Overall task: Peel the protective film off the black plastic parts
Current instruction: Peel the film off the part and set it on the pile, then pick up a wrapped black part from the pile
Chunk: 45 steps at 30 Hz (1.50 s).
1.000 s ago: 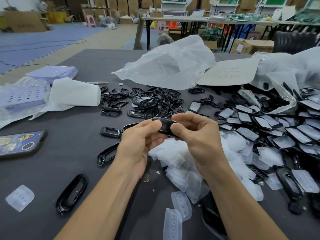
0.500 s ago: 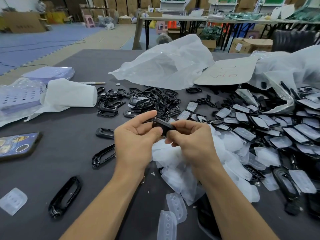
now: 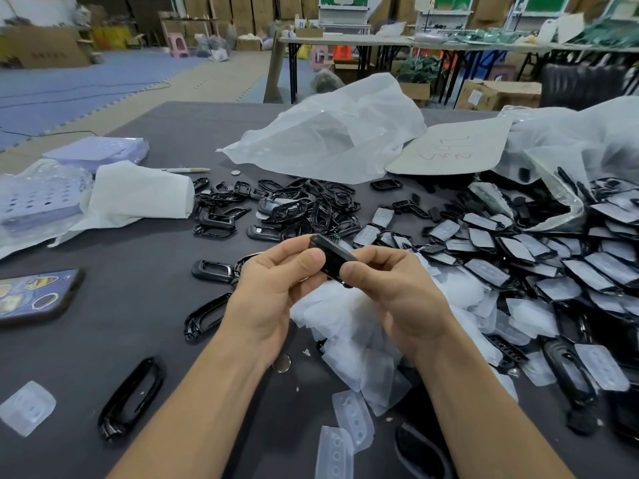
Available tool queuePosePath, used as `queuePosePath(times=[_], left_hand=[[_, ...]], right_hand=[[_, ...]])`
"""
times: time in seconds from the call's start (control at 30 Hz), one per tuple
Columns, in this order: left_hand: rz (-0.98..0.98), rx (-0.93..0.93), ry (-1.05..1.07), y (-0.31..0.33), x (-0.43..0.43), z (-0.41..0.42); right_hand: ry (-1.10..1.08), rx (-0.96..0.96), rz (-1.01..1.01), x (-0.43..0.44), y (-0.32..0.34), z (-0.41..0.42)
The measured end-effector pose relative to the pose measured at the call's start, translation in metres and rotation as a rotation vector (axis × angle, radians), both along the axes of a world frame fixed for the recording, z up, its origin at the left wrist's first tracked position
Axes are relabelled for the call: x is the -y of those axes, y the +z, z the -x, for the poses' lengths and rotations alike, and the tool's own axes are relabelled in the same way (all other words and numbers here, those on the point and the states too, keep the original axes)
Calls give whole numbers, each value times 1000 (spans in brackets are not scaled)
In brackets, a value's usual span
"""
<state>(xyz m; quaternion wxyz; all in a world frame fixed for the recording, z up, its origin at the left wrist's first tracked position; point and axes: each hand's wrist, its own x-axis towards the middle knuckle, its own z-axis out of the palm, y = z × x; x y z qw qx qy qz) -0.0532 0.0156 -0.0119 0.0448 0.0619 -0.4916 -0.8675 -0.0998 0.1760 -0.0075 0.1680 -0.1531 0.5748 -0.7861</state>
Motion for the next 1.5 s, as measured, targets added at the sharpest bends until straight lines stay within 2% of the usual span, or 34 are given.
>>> queuePosePath(times=[0.17,0.23,0.27,0.33,0.4,0.47,0.53,0.63,0.7,0.8,0.9,0.97,1.1,1.27,1.4,1.5], left_hand=[[-99,-57,-108,6,12,-3],[-75,0,-17,6,9,-1],[-42,65,68,4,5,1],[67,188,215,0,-5,3],[148,213,220,-4,-11,5],[183,186,182,-2,-15,3],[213,176,229,-5,-15,4],[262,192,342,-6,-7,6],[263,181,387,-4,2,7],[318,181,420,-5,12,9],[357,201,429,-8,15,12],[354,194,415,-8,15,11],[362,163,354,-8,14,9],[380,169,329,-10,14,9],[399,172,268,-10,10,9],[452,169,200,-11,3,7]], right_hand=[[103,-21,82,8,1,-8],[-25,-42,46,14,1,-10],[-155,-93,-40,17,0,-9],[-452,-286,-342,20,-6,-8],[-628,-539,-606,23,-11,-11],[-658,-804,-718,27,-13,-16],[-601,-915,-790,31,-14,-21],[-465,-778,-713,32,-13,-24],[-507,-681,-641,28,-10,-22],[-546,-674,-856,20,-7,-14],[-318,-616,-1138,19,-10,-12],[-233,-612,-1241,20,-15,-10],[-349,-559,-1027,21,-14,-11],[-476,-321,-711,16,-8,-11],[-506,-290,-457,13,1,-9],[-565,-322,-445,13,-1,-12]])
